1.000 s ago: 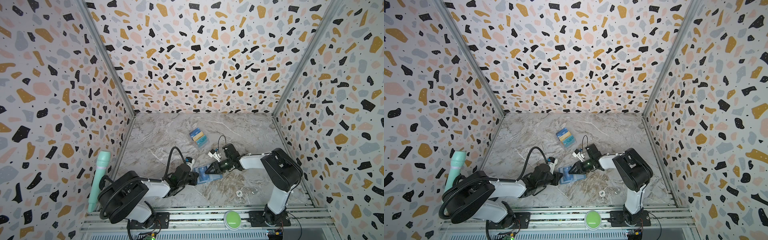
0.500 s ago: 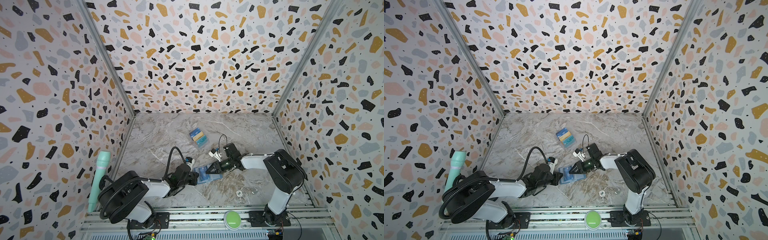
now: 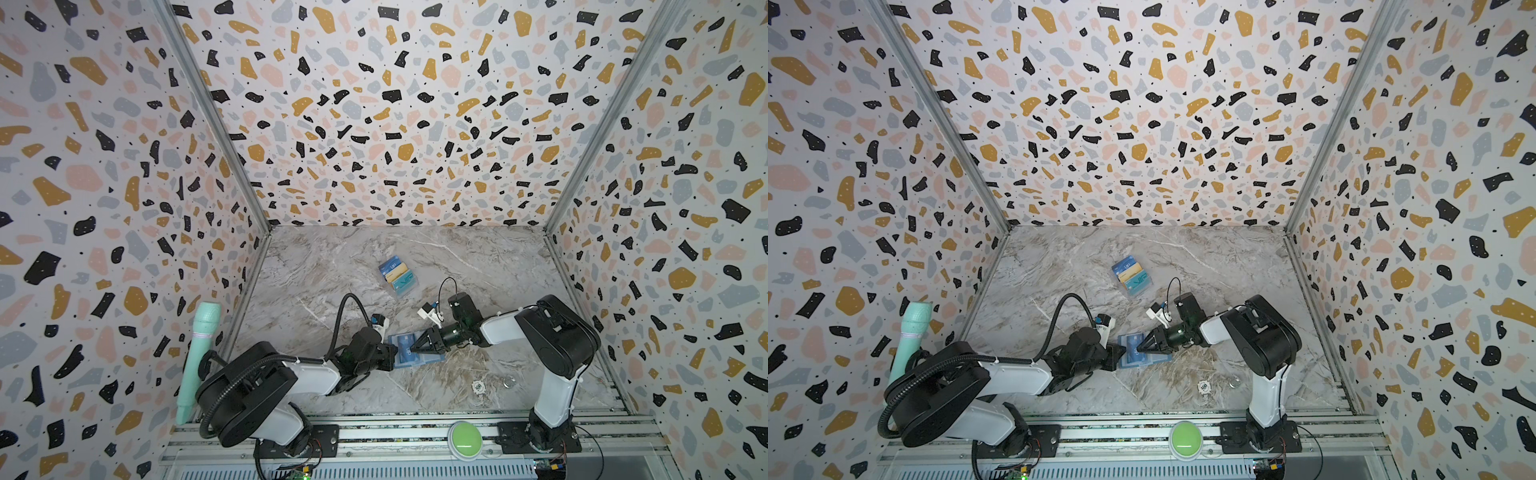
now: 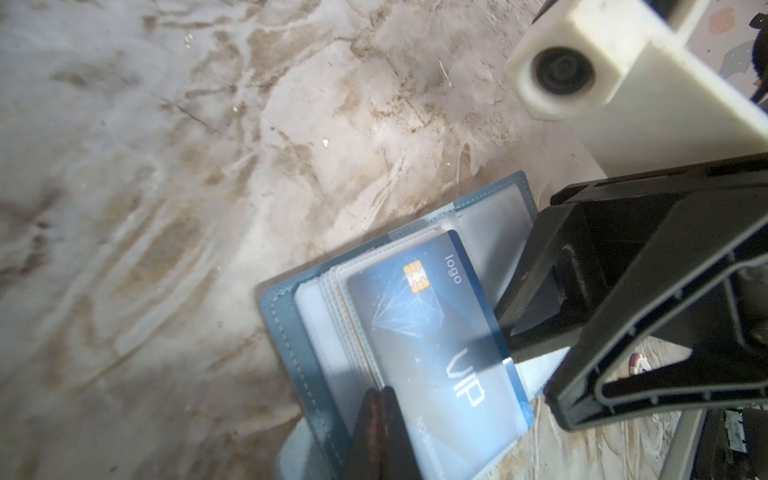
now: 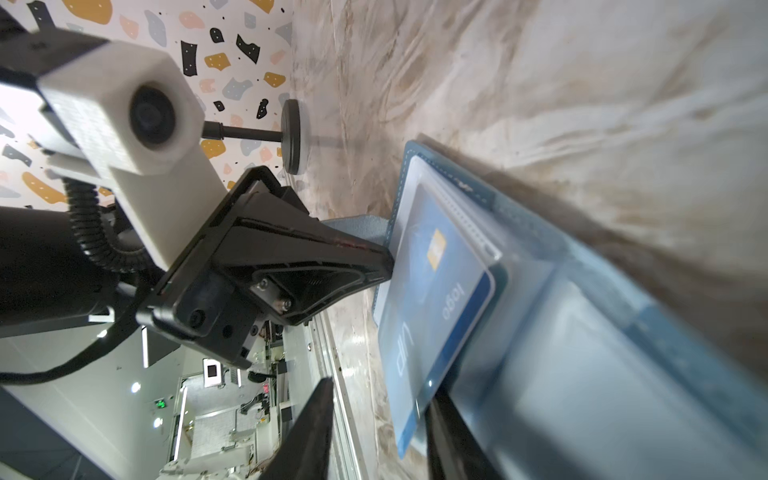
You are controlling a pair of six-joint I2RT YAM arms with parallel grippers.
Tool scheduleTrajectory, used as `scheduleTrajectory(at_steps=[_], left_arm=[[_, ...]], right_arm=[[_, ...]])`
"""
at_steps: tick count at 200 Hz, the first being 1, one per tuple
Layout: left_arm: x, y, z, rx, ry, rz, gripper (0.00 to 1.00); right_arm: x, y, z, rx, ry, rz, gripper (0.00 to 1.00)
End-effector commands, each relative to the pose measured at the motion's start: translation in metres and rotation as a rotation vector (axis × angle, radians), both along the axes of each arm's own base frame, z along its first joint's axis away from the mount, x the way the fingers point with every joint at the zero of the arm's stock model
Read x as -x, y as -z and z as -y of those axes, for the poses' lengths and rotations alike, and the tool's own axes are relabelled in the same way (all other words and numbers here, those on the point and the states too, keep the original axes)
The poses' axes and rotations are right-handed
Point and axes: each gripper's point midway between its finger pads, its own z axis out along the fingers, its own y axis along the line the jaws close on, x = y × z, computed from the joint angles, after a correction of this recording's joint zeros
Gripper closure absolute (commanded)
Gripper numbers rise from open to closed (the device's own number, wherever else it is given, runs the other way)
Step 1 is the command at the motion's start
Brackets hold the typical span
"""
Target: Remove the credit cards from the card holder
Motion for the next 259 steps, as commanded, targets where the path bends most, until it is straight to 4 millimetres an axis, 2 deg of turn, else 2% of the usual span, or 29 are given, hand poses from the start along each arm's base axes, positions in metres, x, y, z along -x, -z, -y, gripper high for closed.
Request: scheduleTrajectory(at_steps=[1,37,120,194,259], left_arm=[[0.015,0.026,-0.016,-0.092,0.008,-0.065,0.99],[0.016,0.026,-0.017,-0.092,0.007,-0.065,0.99],[0.015,0.022,-0.020,-0.090,-0.008,-0.051,0.99],[0.003,-0.013,-0.015,-0.040,-0.010,0.068,1.00],[-0.005,-0.032,0.005,0.042,0.049,0.149,1.00]], right_arm=[[0.001,-0.013,-0.007,-0.069,-0.021,-0.003,0.63],[0.001,-0.013,-0.013,-0.078,-0.022,-0.011,0.63],[0.000,0.003,-0.022,-0.026,-0.019,-0.022,0.61],[0.000,0.007,-0.022,-0.021,-0.015,-0.027,0.61],[0.001,0.007,-0.023,-0.036,-0.016,-0.027,0.60]])
